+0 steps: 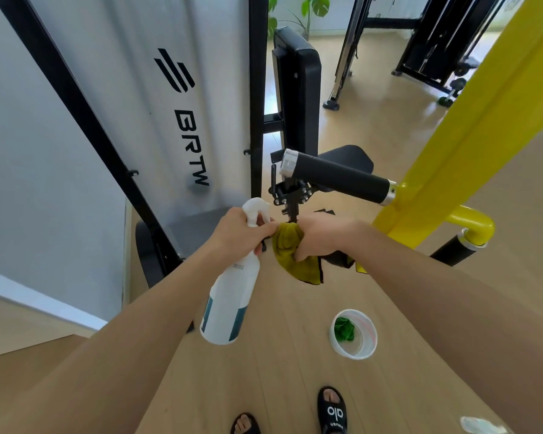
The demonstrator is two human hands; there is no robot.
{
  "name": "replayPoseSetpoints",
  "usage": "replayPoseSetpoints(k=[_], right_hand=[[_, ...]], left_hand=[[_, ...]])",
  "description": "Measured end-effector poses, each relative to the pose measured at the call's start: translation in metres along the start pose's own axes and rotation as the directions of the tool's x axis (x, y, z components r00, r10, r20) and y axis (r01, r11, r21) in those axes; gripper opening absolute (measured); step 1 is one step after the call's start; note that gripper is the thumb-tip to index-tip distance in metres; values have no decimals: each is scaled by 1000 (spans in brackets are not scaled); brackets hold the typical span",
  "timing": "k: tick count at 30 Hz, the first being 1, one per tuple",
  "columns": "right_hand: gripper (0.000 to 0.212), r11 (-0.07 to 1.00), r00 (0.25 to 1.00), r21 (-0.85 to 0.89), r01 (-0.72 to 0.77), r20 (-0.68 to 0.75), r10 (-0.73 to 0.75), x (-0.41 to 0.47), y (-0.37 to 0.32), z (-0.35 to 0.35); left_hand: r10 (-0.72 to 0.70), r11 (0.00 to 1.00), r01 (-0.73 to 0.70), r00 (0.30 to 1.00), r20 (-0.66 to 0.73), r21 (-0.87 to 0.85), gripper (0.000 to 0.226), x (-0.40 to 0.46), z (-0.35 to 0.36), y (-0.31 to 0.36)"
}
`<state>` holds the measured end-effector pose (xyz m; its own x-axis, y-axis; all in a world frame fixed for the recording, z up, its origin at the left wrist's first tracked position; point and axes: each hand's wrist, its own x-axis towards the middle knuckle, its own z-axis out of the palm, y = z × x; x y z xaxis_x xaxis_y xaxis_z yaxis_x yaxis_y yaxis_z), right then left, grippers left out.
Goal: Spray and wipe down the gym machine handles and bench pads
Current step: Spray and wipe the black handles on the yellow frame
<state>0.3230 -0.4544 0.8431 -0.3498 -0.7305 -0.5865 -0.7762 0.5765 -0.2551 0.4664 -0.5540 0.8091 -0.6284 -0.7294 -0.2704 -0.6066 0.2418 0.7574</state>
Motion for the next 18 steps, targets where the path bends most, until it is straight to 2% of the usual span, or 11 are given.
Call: replayPoseSetpoints(k=[1,3,5,8,10,13,15,17,18], right_hand=[[22,1000,999,-29,-1,-46,0,-1,2,4],[22,981,955,-194,-25,-294,-33,-4,6,22],[26,910,820,-402,-101,-551,-153,-4,10,45],[27,853,702,-497,-159,-664,-257,-1,13,63],[27,850,673,-501,-162,-686,-276,-1,12,64],[36,882,747,-460,-97,-620,-241,-5,3,55],[40,942,833,-331,-51,-535,-143,-8,0,40],[35,985,944,-164,-45,-330,-12,-8,1,17],[30,994,975,-107,-36,-222,11,-10,3,5]], left_hand=[[-3,1000,3,1000,-5,4,38,0,2,1],[-15,1000,15,1000,-21,-7,36,0,6,3],[-17,1000,16,999,-38,-13,36,0,7,6],[-14,1000,14,999,-51,2,38,-2,6,5],[-14,1000,15,998,-62,14,43,-3,5,2],[-13,1000,15,997,-80,25,43,-3,4,1],[-5,1000,4,997,-75,-7,42,-3,4,0],[-2,1000,0,997,-76,-26,42,-4,4,1],[-2,1000,0,997,-78,-30,41,-4,4,1]])
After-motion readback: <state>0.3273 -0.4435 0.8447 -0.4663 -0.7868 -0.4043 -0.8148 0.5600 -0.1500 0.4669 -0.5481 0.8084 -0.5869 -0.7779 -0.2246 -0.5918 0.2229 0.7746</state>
